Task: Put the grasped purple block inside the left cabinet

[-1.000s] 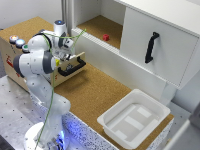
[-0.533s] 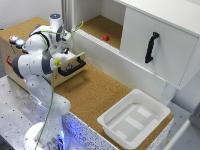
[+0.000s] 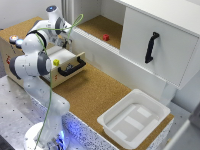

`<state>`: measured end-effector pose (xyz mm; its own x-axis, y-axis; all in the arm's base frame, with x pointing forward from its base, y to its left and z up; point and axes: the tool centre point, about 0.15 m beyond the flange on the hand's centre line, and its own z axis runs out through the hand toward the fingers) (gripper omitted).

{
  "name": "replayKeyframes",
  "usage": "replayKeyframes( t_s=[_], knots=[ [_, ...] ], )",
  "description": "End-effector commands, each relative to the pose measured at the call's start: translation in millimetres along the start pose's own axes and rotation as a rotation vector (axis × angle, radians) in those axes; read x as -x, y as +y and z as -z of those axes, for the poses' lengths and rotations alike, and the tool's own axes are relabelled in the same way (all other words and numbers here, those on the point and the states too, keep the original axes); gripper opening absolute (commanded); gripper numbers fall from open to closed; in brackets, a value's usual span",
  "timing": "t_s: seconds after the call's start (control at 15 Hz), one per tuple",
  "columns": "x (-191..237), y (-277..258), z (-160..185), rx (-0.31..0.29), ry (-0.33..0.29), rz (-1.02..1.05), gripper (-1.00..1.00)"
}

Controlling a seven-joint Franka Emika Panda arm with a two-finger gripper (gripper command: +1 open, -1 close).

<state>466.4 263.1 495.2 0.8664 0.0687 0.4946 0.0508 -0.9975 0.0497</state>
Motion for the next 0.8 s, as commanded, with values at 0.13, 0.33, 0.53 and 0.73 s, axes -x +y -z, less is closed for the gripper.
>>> replayKeyframes(
  t_s=[0.13,0.33,0.53,0.73],
  knots=[
    [-127,7,-36,0.173,-0.104,-0.007,-1.00],
    [-147,12,-69,0.200,-0.097,-0.011,-1.00],
    [-160,9,-91,0.207,-0.066,0.000,-1.00],
    [-169,14,-111,0.193,-0.082,-0.006,-1.00]
  ],
)
